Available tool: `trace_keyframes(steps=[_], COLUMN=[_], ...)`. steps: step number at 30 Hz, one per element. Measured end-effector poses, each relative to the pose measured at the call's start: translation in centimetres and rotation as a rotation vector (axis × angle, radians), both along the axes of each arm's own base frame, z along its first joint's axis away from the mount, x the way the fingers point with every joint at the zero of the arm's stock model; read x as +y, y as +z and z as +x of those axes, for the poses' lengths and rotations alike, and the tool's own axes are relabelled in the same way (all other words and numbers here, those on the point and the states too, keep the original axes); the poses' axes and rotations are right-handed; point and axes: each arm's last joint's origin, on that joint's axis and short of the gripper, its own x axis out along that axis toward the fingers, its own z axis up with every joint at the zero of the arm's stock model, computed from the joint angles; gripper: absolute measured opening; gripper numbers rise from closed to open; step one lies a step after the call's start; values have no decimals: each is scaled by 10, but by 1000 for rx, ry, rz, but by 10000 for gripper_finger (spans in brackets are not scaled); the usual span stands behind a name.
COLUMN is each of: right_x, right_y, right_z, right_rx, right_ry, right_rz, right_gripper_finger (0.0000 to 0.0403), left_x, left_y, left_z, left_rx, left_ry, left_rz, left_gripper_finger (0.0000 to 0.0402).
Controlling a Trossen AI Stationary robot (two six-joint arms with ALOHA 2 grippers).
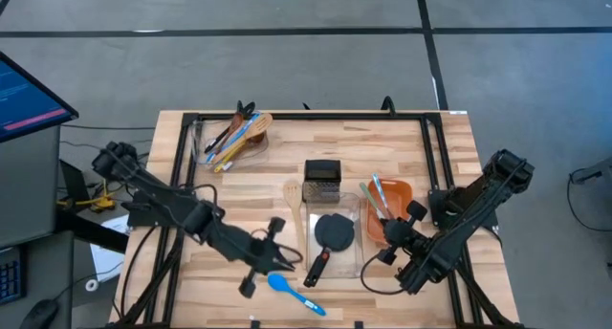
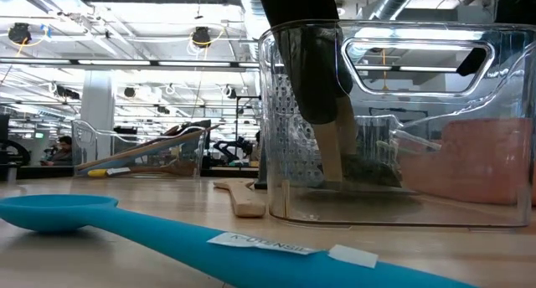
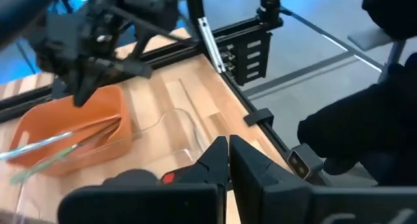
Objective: Pick & Place Kitchen Items
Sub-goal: Put the blue ladle into the top transparent bin
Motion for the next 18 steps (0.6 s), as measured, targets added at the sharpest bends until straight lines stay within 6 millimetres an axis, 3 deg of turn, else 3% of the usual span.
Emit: trace_keyframes(steps=[10,18], right_x=[0,0], right_y=[0,0], right_z=[0,0], right_rx=[0,-3], right_ry=[0,0], right_rz=[-1,3], right_gripper_finger=[0,0], left_x=[-45,-68], left_y=[-4,-33], left_z=[11,44], left_rx=[-20,34], left_ry=[-46,-46], left_rz=[119,158], left_gripper_finger=[2,2])
